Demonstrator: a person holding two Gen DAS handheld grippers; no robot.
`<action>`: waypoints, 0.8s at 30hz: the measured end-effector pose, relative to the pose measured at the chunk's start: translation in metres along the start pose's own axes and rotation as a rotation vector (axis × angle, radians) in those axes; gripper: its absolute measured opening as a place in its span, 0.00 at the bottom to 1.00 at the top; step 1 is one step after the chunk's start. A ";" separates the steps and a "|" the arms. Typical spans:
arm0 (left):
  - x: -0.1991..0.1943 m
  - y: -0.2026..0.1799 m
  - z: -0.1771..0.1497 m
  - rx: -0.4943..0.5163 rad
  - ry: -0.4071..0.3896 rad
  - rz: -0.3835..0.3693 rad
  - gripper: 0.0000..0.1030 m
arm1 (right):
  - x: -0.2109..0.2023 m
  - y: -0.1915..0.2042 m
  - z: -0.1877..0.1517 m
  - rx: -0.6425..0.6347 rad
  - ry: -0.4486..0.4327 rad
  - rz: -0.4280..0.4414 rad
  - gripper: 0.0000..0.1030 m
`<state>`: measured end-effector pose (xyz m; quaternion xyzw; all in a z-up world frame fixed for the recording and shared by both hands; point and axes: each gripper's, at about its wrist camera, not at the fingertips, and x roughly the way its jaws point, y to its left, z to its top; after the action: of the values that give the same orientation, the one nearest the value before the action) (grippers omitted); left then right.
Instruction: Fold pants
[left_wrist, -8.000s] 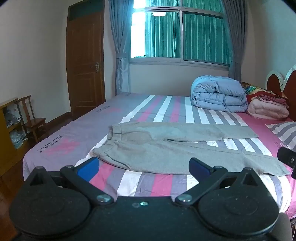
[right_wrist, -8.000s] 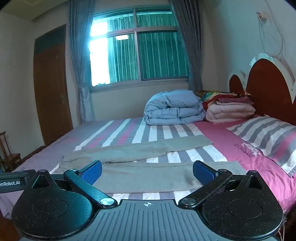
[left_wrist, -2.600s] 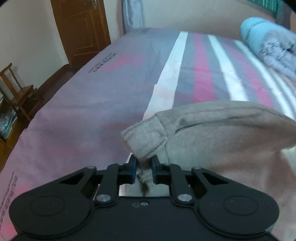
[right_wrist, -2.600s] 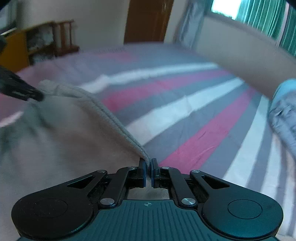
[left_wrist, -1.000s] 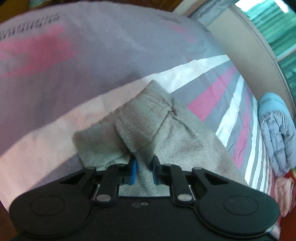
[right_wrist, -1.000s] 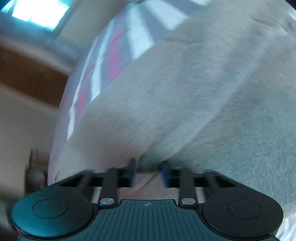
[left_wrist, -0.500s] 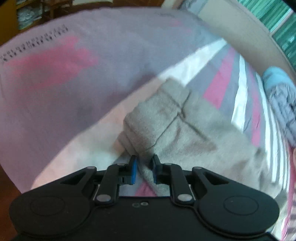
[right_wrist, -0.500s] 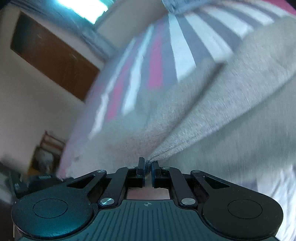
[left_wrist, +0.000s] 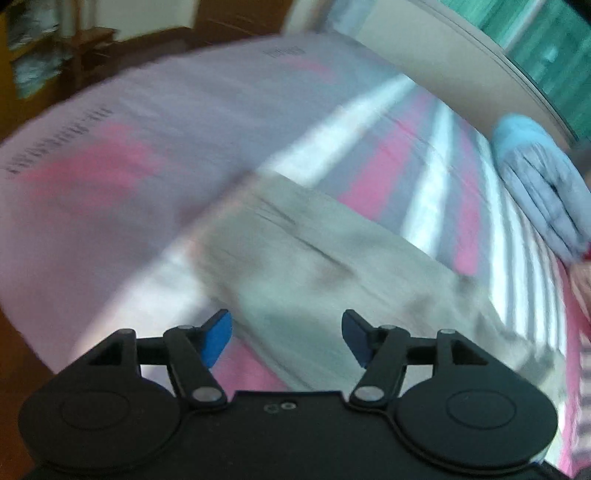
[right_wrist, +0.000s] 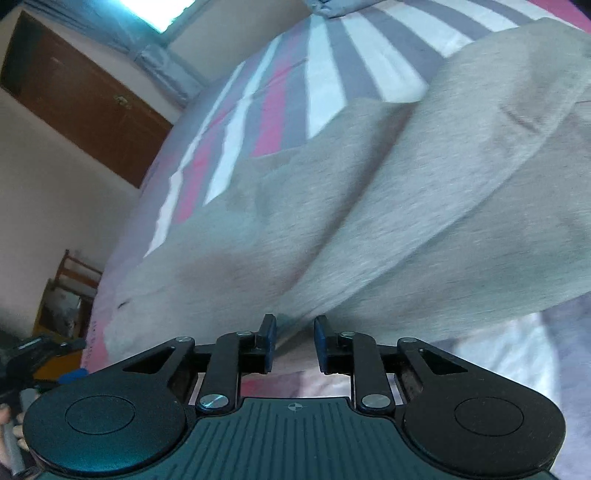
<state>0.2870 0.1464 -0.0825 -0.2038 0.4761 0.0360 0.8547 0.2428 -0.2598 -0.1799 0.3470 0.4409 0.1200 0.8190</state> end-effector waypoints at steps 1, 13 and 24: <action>0.006 -0.014 -0.006 0.022 0.020 -0.016 0.53 | -0.003 -0.005 0.003 0.007 -0.006 -0.009 0.22; 0.076 -0.130 -0.099 0.398 0.050 0.111 0.49 | -0.052 -0.099 0.042 0.222 -0.089 -0.104 0.38; 0.077 -0.128 -0.092 0.356 0.076 0.103 0.50 | -0.033 -0.141 0.074 0.382 -0.273 -0.094 0.31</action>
<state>0.2882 -0.0162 -0.1483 -0.0260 0.5166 -0.0129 0.8557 0.2678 -0.4133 -0.2267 0.4878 0.3562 -0.0520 0.7953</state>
